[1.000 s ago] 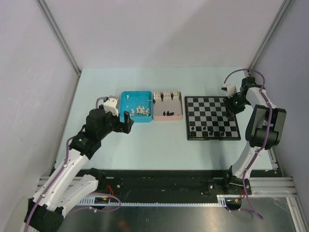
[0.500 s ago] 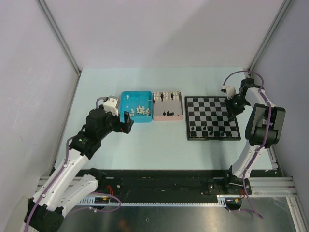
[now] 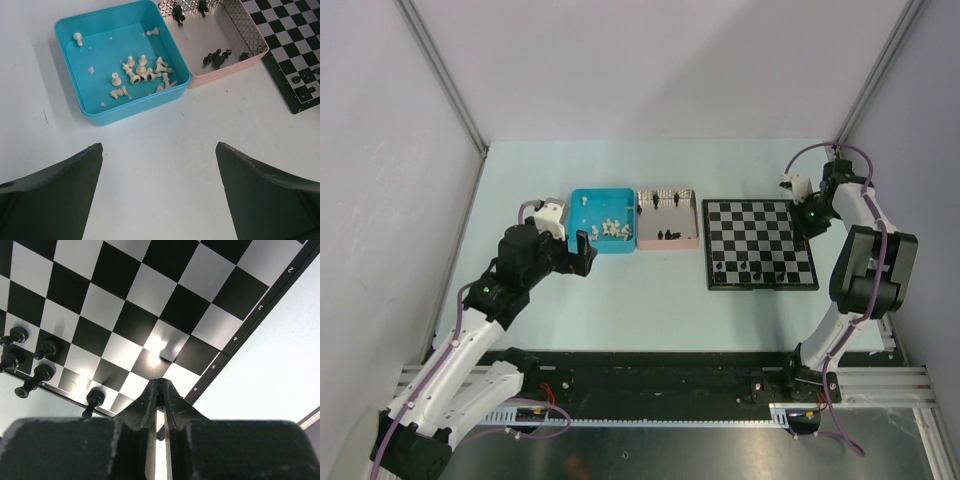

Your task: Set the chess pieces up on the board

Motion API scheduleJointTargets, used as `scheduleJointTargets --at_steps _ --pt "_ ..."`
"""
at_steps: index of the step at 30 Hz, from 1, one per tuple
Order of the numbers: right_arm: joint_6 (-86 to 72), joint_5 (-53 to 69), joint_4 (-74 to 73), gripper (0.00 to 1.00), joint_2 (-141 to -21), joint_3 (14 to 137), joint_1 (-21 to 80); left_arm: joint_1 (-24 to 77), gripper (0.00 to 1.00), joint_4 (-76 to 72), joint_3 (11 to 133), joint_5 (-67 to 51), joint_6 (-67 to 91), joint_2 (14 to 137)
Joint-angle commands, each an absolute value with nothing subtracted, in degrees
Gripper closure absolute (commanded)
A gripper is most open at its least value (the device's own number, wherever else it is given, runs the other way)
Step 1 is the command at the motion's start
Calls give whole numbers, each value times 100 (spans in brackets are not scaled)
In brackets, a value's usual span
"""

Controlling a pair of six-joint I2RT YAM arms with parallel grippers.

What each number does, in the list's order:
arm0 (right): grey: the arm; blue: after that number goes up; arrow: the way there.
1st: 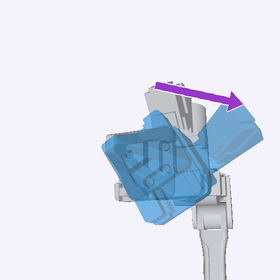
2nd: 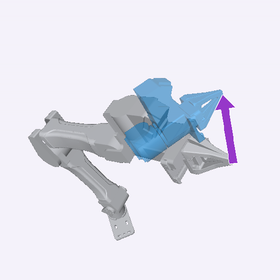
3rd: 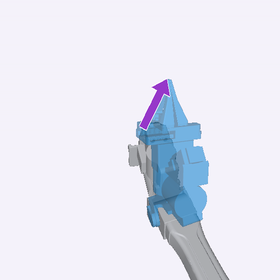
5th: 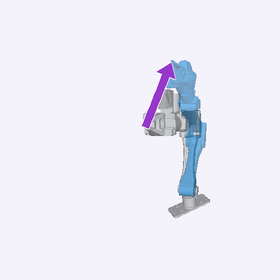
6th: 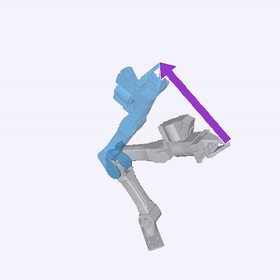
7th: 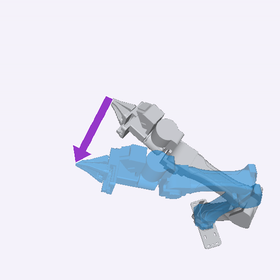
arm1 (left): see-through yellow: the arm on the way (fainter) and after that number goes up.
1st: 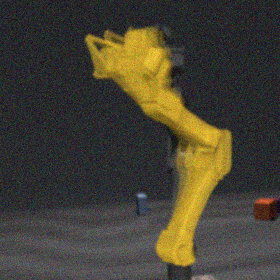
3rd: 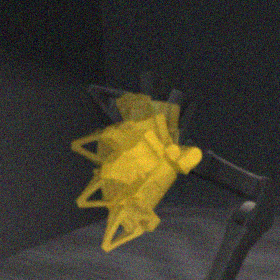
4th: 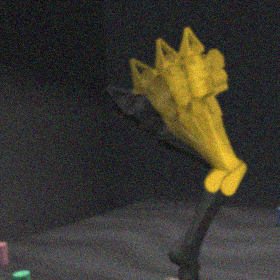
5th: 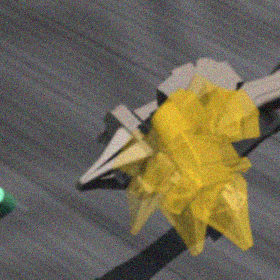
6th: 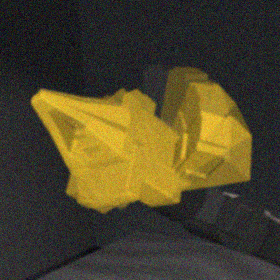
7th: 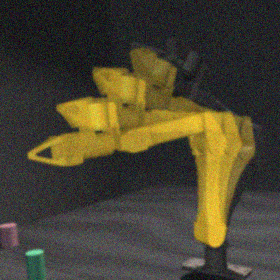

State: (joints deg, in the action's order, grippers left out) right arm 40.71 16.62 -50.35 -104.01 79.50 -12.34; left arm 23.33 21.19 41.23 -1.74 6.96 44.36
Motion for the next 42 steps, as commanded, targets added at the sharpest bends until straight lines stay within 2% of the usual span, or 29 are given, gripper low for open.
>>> scheduleJointTargets --at_steps 1,20,42 --pt "4069 1845 -5211 93 -10090 7902 -1230 2294 0 2066 4113 -176 545 4359" --pt "4131 1731 -5458 93 -9466 6979 -1239 2294 0 2074 4113 -255 545 4359" --pt "3911 1573 -4825 91 -9650 6689 -1239 2294 0 2074 4113 -237 554 4350"
